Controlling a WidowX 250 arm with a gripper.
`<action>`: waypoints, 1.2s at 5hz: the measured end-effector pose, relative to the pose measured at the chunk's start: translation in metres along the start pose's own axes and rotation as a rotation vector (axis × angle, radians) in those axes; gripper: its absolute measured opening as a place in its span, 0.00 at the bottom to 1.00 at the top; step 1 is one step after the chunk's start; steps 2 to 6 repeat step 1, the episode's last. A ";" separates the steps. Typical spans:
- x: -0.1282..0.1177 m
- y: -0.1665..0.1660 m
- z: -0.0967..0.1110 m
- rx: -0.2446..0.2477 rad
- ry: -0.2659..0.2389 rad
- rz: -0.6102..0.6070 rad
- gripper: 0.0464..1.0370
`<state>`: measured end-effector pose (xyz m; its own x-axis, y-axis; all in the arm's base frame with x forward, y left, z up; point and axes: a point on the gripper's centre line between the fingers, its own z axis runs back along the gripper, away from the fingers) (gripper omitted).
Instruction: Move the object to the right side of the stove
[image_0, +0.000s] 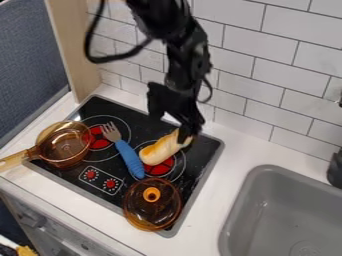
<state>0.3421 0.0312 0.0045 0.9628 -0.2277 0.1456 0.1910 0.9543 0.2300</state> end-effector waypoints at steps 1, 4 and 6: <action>0.000 0.010 0.020 -0.032 -0.037 0.013 0.96; 0.000 0.010 0.020 -0.032 -0.037 0.013 0.96; 0.000 0.010 0.020 -0.032 -0.037 0.013 0.96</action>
